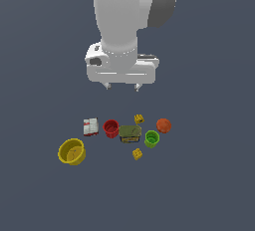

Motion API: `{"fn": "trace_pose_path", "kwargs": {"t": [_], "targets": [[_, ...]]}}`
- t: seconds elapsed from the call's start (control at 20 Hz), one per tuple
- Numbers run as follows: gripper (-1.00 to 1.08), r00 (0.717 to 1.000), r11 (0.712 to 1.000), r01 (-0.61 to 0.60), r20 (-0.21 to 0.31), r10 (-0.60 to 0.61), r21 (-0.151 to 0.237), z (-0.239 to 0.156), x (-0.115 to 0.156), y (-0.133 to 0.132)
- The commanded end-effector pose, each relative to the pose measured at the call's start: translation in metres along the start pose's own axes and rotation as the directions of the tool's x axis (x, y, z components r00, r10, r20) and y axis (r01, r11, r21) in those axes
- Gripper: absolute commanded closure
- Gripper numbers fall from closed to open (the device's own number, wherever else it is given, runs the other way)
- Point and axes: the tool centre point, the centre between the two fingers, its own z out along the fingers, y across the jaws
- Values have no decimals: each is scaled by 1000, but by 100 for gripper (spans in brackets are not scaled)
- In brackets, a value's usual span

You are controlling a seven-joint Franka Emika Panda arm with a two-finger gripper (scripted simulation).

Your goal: Pick up a designated object from a clutter of objects.

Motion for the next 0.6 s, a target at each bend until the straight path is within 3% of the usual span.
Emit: {"fn": "trace_pose_path", "kwargs": {"t": [0.0,0.55], "targets": [[-92,1000,1000,-16,0,16,2,2,1,-1],[-92,982,982,-189,2,189,24,24,12,-8]]}}
